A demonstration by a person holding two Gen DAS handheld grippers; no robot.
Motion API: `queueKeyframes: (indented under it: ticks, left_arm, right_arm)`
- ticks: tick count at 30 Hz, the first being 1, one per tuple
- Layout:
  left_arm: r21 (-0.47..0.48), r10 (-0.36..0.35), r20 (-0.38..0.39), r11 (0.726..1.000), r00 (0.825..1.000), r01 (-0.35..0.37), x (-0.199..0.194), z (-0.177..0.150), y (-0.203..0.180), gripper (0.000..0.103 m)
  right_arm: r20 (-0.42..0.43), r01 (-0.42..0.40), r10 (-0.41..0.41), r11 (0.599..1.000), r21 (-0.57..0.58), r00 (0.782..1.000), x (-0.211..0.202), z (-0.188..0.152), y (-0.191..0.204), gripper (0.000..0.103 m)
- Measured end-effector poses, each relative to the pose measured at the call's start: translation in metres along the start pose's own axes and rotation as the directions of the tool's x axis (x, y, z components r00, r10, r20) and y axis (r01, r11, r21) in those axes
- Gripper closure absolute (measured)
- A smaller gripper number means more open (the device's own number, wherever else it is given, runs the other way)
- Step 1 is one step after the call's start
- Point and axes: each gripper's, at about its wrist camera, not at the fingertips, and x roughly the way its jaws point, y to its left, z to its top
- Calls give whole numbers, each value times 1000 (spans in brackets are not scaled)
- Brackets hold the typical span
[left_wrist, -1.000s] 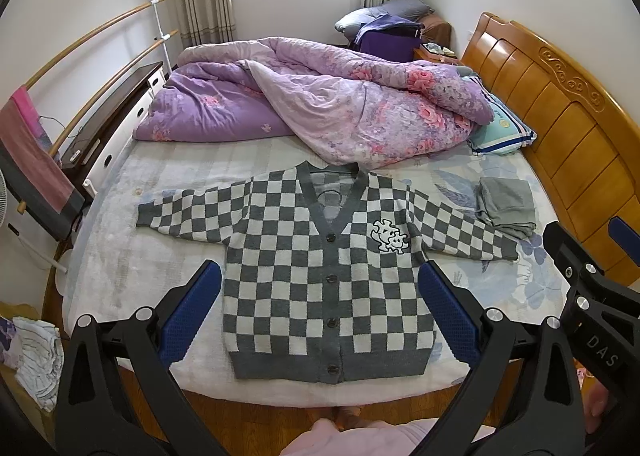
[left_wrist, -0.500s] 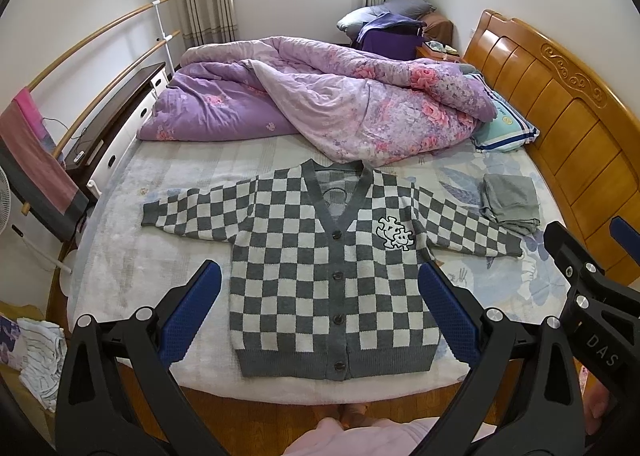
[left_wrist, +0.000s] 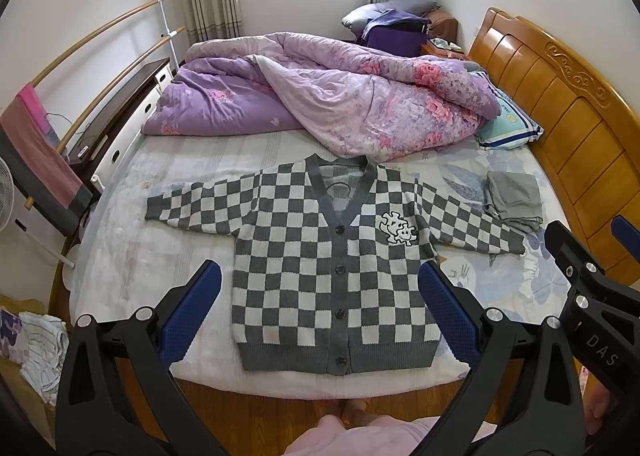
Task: Fold large clothes
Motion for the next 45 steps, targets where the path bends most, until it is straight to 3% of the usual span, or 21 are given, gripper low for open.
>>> queueKeyframes:
  ticks: [4, 6, 15, 25, 31, 35, 40, 43, 45]
  left_arm:
    - [-12, 1, -12, 1000, 1000, -2, -6, -9, 5, 5]
    - [-10, 15, -17, 1000, 1000, -15, -7, -3, -14, 5]
    - [-41, 40, -49, 998, 998, -42, -15, -1, -26, 5]
    - [-127, 8, -57, 992, 998, -15, -14, 0, -25, 5]
    - [-162, 28, -83, 986, 996, -42, -4, -4, -19, 5]
    - [-162, 96, -89, 981, 991, -110, 7, -6, -8, 5]
    - [-178, 135, -124, 972, 983, -156, 28, -6, 22, 5]
    - [-203, 149, -127, 964, 981, -172, 42, -3, 48, 5]
    - [-230, 131, -123, 961, 984, -157, 56, 2, 71, 5]
  right_arm:
    - [-3, -12, 12, 1000, -2, 1000, -1, -5, -1, 7]
    - [-3, -20, 20, 1000, -7, 1000, -2, -8, -3, 7]
    - [-20, -72, 71, 997, -31, 997, 3, -5, -15, 7]
    - [-58, -175, 171, 982, -69, 984, 25, -1, -11, 7]
    - [-95, -240, 228, 962, -130, 969, 41, 1, 2, 7]
    - [-121, -284, 268, 948, -146, 956, 53, 1, 18, 7]
    - [-163, -351, 326, 923, -157, 931, 72, 4, 48, 7]
    - [-188, -408, 380, 901, -144, 906, 89, 11, 74, 7]
    - [-206, -428, 397, 893, -138, 895, 100, 16, 92, 8]
